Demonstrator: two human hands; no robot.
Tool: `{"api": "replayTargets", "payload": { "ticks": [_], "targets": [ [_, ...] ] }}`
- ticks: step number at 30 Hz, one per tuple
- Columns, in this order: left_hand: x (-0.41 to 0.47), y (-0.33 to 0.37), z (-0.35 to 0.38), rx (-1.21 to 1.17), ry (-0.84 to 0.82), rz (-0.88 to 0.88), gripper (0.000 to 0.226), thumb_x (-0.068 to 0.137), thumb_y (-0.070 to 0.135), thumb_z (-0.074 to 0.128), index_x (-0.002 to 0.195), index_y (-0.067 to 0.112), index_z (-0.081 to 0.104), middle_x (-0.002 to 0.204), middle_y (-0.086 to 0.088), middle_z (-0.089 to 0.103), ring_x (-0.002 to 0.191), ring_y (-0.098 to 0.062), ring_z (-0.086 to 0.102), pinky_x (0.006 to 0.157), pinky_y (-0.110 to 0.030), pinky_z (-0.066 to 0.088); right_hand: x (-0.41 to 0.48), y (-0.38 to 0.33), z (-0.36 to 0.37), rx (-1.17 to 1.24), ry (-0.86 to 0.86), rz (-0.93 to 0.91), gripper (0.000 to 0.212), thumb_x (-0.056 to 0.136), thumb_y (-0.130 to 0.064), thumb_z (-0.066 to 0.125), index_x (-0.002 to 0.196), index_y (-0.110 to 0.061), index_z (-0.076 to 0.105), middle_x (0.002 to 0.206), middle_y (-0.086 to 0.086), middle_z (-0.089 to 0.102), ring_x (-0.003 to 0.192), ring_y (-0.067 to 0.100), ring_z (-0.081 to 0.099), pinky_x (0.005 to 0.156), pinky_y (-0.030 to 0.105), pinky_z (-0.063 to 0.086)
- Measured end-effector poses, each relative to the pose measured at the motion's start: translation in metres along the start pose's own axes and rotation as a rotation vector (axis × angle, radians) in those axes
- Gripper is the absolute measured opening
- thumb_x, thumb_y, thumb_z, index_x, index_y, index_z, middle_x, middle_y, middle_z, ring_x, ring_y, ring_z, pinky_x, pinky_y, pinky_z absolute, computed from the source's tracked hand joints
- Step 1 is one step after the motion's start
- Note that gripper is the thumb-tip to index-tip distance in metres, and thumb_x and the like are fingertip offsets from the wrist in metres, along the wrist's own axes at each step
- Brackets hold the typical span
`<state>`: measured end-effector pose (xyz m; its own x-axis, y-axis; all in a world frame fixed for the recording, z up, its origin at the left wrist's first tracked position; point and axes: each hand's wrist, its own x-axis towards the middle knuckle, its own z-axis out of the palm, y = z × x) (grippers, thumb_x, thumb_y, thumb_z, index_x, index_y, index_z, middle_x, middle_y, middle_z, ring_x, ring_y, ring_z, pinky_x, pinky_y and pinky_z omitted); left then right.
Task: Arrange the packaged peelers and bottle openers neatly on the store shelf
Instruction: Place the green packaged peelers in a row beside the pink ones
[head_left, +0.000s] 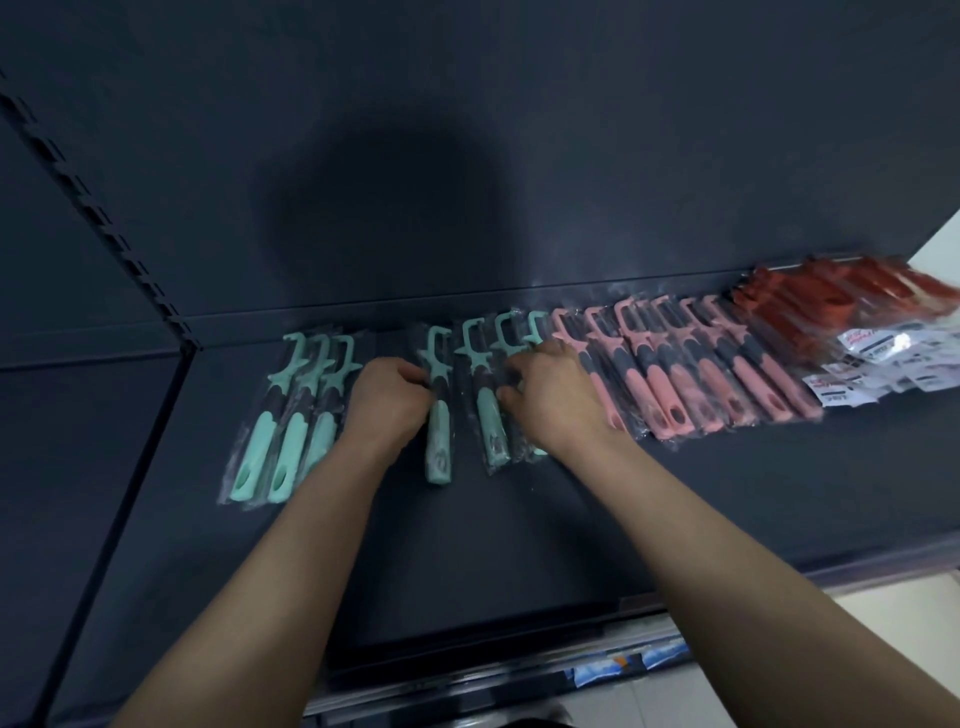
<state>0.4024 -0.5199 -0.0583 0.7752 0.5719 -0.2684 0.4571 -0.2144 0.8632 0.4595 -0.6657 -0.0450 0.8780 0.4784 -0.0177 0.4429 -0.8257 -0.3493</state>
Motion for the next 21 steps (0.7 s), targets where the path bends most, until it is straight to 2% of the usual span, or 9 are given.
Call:
{"api": "replayTargets", "payload": {
  "ticks": [2, 6, 8, 11, 12, 13, 14, 16, 21],
  "targets": [
    [0.002, -0.003, 0.000, 0.030, 0.017, 0.035, 0.019, 0.079, -0.003, 0.058, 0.082, 0.015, 0.061, 0.090, -0.009, 0.066, 0.087, -0.027, 0.065, 0.082, -0.041, 0.056, 0.000, 0.000, 0.001, 0.027, -0.003, 0.003, 0.029, 0.091, -0.027, 0.054, 0.111, -0.007, 0.062, 0.117, 0.018, 0.053, 0.116, 0.033, 0.044, 0.090, 0.032, 0.041],
    [-0.005, 0.000, 0.003, 0.186, 0.163, 0.203, 0.033, 0.089, 0.001, 0.046, 0.120, 0.007, 0.056, 0.109, -0.007, 0.062, 0.101, -0.023, 0.058, 0.082, -0.027, 0.045, 0.002, 0.001, 0.001, 0.041, -0.007, 0.013, 0.034, 0.091, -0.035, 0.056, 0.111, -0.008, 0.061, 0.116, 0.016, 0.053, 0.117, 0.032, 0.044, 0.090, 0.033, 0.042],
    [-0.008, 0.002, 0.005, 0.244, 0.150, 0.263, 0.030, 0.093, 0.009, 0.048, 0.121, 0.006, 0.058, 0.114, -0.008, 0.062, 0.104, -0.022, 0.057, 0.083, -0.024, 0.041, 0.003, 0.001, 0.002, 0.031, -0.020, 0.017, 0.038, 0.089, -0.039, 0.058, 0.111, -0.009, 0.060, 0.117, 0.015, 0.052, 0.117, 0.032, 0.042, 0.091, 0.034, 0.041],
    [-0.009, 0.001, 0.009, 0.309, 0.073, 0.284, 0.007, 0.088, 0.009, 0.059, 0.093, 0.014, 0.058, 0.094, -0.008, 0.056, 0.088, -0.020, 0.054, 0.080, -0.028, 0.042, 0.004, 0.001, 0.003, 0.012, -0.029, 0.013, 0.040, 0.088, -0.042, 0.059, 0.113, -0.011, 0.059, 0.118, 0.014, 0.050, 0.119, 0.031, 0.040, 0.094, 0.036, 0.041],
    [-0.007, 0.001, 0.010, 0.320, 0.072, 0.276, 0.009, 0.087, 0.008, 0.060, 0.090, 0.015, 0.055, 0.092, -0.008, 0.055, 0.086, -0.019, 0.053, 0.081, -0.030, 0.044, 0.004, 0.001, 0.003, 0.013, -0.029, 0.012, 0.040, 0.088, -0.042, 0.059, 0.114, -0.011, 0.059, 0.118, 0.014, 0.050, 0.119, 0.031, 0.040, 0.094, 0.036, 0.041],
    [-0.006, 0.002, 0.011, 0.325, 0.068, 0.273, 0.008, 0.086, 0.009, 0.061, 0.092, 0.012, 0.058, 0.095, -0.010, 0.057, 0.089, -0.020, 0.055, 0.084, -0.031, 0.045, 0.004, 0.001, 0.003, 0.016, -0.030, 0.012, 0.040, 0.088, -0.041, 0.059, 0.115, -0.012, 0.059, 0.119, 0.014, 0.049, 0.120, 0.031, 0.039, 0.095, 0.036, 0.041],
    [-0.003, 0.002, 0.012, 0.320, 0.073, 0.274, 0.017, 0.086, 0.010, 0.062, 0.103, 0.007, 0.062, 0.103, -0.012, 0.060, 0.097, -0.023, 0.057, 0.087, -0.031, 0.044, 0.004, 0.001, 0.003, 0.018, -0.031, 0.009, 0.041, 0.088, -0.041, 0.059, 0.117, -0.013, 0.059, 0.120, 0.014, 0.049, 0.121, 0.031, 0.039, 0.096, 0.036, 0.041],
    [0.000, 0.003, 0.013, 0.314, 0.078, 0.275, 0.038, 0.086, 0.012, 0.064, 0.123, 0.005, 0.057, 0.121, -0.012, 0.059, 0.110, -0.024, 0.056, 0.093, -0.029, 0.042, 0.004, 0.001, 0.003, 0.020, -0.037, 0.002, 0.042, 0.088, -0.040, 0.059, 0.122, -0.016, 0.058, 0.123, 0.014, 0.048, 0.123, 0.032, 0.038, 0.098, 0.036, 0.041],
    [0.002, 0.001, 0.018, 0.291, 0.070, 0.324, 0.034, 0.086, 0.012, 0.064, 0.119, 0.006, 0.061, 0.120, -0.012, 0.061, 0.106, -0.022, 0.058, 0.085, -0.022, 0.041, 0.003, 0.001, 0.002, -0.016, -0.021, -0.006, 0.038, 0.090, -0.039, 0.057, 0.116, -0.012, 0.060, 0.117, 0.015, 0.053, 0.118, 0.032, 0.042, 0.092, 0.035, 0.042]
  ]
}}
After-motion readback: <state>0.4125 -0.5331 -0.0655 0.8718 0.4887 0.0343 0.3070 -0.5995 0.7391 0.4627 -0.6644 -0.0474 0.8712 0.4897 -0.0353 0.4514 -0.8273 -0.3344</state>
